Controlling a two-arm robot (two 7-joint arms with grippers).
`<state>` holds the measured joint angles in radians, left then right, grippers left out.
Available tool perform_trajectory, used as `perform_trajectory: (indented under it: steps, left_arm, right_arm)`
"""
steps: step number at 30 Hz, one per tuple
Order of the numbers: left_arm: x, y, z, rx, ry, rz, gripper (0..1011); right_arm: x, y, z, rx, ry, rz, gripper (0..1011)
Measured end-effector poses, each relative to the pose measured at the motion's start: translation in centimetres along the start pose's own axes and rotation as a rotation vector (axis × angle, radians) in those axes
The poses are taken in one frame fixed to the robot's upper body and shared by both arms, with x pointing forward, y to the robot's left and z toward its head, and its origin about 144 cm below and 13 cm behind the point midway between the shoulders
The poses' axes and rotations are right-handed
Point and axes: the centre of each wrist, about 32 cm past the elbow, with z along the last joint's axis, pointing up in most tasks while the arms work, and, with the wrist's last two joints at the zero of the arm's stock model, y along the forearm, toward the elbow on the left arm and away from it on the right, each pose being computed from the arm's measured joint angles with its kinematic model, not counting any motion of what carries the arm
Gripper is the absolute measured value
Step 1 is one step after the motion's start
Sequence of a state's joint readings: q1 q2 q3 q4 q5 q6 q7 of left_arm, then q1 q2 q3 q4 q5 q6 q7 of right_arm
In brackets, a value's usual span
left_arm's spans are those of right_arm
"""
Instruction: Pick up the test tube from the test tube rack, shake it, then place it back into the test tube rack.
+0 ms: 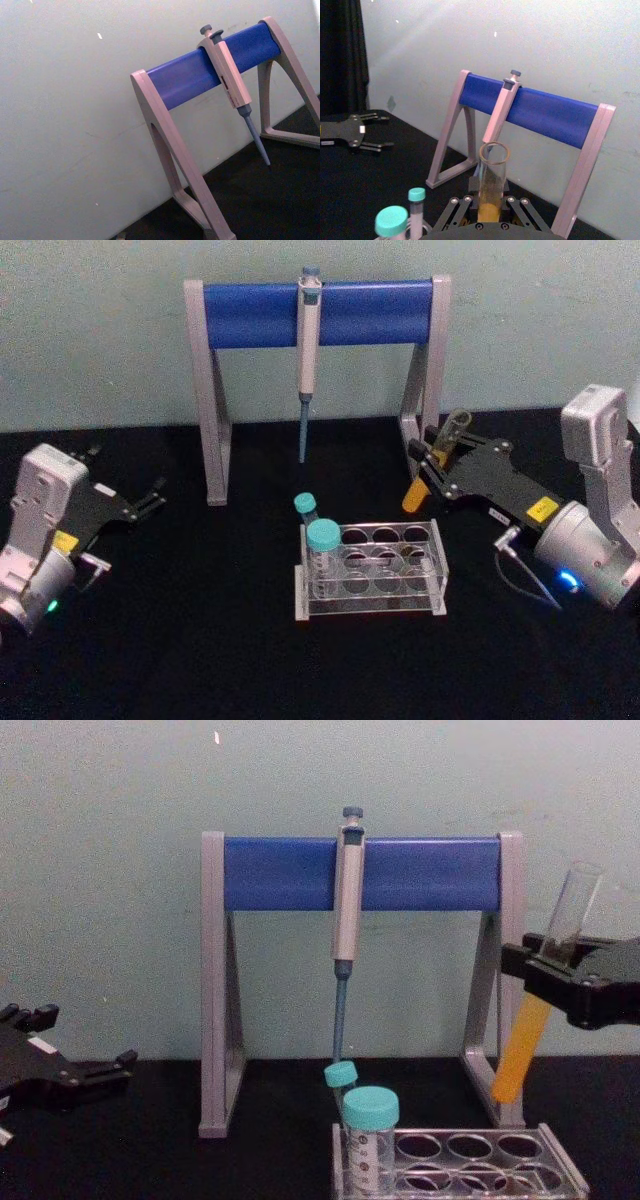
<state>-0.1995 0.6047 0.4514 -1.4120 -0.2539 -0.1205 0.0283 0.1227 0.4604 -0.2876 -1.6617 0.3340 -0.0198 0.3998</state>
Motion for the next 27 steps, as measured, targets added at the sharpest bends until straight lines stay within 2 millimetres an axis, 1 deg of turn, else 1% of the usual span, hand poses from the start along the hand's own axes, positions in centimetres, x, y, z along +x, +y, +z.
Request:
perform_trajectory:
  steps: [2, 13, 27]
  left_arm:
    - [0.0, 0.0, 0.0, 0.000, 0.000, 0.000, 1001]
    - [0.0, 0.0, 0.0, 0.000, 0.000, 0.000, 1001]
    - [0.0, 0.0, 0.0, 0.000, 0.000, 0.000, 1002]
  right_arm:
    - [-0.2, -0.4, 0.1, 0.003, 0.002, 0.004, 222]
    - [-0.6, -1.2, 0.3, -0.012, 0.003, 0.008, 222]
    - [-0.6, -1.5, 0.2, -0.023, 0.010, 0.009, 222]
